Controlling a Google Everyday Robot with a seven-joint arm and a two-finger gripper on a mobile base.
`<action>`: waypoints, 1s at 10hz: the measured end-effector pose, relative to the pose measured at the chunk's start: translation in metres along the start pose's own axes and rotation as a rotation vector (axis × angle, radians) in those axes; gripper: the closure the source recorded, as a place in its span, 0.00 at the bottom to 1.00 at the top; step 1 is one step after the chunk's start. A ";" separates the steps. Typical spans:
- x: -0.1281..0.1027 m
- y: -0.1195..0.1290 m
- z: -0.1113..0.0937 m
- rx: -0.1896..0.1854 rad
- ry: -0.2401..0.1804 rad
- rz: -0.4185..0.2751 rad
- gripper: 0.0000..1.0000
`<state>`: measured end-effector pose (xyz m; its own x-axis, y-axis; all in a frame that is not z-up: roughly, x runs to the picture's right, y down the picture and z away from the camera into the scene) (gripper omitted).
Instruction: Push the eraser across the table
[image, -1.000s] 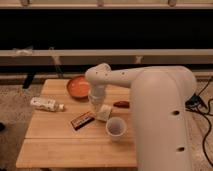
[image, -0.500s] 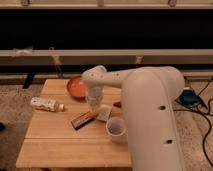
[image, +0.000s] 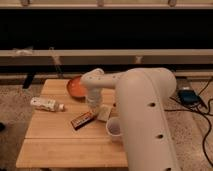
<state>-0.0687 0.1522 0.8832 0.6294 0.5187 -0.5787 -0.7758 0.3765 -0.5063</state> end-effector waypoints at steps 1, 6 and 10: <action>0.004 0.001 0.003 0.002 0.010 -0.006 1.00; 0.014 0.058 0.008 -0.028 0.020 -0.119 1.00; 0.014 0.094 0.016 -0.046 0.037 -0.192 1.00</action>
<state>-0.1330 0.2067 0.8375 0.7671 0.4119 -0.4918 -0.6394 0.4296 -0.6377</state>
